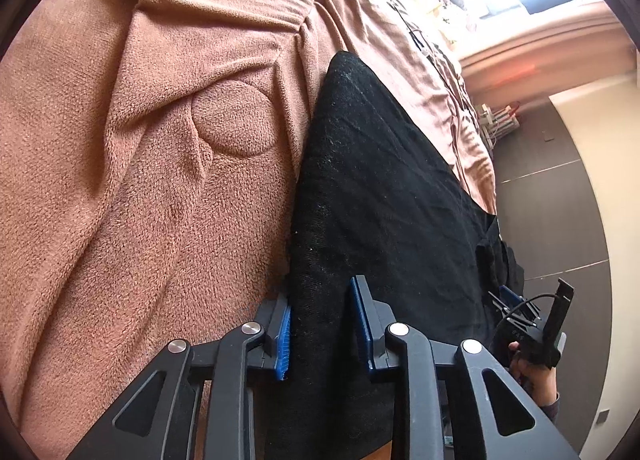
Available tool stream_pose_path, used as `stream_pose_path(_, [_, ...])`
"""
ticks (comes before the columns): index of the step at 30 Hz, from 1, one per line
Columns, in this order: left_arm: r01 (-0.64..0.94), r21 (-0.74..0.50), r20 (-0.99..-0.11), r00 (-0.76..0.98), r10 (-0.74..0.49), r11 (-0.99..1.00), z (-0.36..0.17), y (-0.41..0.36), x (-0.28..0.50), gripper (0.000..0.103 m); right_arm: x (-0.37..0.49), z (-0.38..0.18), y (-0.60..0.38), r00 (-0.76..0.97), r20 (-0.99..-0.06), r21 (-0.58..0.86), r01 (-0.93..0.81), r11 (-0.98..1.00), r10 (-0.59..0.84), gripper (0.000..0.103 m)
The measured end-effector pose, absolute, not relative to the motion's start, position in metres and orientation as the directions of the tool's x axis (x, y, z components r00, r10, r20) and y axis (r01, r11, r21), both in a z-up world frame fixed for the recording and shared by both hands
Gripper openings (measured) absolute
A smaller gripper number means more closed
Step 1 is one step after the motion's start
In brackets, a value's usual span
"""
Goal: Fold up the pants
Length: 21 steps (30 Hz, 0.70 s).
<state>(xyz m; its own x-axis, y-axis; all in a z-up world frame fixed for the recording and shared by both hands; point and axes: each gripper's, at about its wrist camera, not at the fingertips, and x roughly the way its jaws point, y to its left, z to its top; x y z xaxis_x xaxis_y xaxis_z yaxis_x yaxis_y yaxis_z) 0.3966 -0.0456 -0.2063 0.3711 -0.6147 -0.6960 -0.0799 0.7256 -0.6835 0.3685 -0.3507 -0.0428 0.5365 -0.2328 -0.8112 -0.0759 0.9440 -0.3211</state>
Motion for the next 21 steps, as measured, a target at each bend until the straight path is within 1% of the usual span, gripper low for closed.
stream_pose_path(5, [-0.08, -0.683, -0.699, 0.362, -0.617, 0.726, -0.208, -0.045, 0.397, 0.027, 0.385, -0.041, -0.354, 0.545, -0.782, -0.384, -0.041, 0.922, -0.302, 0.07])
stream_pose_path(8, [-0.08, -0.683, -0.7, 0.357, -0.619, 0.726, -0.209, -0.046, 0.399, 0.027, 0.388, -0.034, -0.358, 0.564, -0.773, -0.369, -0.027, 0.929, -0.29, 0.07])
stream_pose_path(10, [-0.081, -0.682, -0.701, 0.354, -0.619, 0.727, -0.209, -0.047, 0.402, 0.028, 0.387, -0.026, -0.368, 0.582, -0.755, -0.366, 0.01, 0.931, -0.303, 0.065])
stream_pose_path(11, [-0.081, -0.681, -0.703, 0.352, -0.618, 0.728, -0.209, -0.048, 0.403, 0.028, 0.386, -0.022, -0.374, 0.586, -0.754, -0.349, 0.027, 0.937, -0.297, 0.062])
stream_pose_path(21, [-0.08, -0.673, -0.71, 0.348, -0.612, 0.736, -0.209, -0.051, 0.408, 0.028, 0.369, 0.009, -0.46, 0.611, -0.745, -0.141, 0.245, 0.959, -0.266, 0.061])
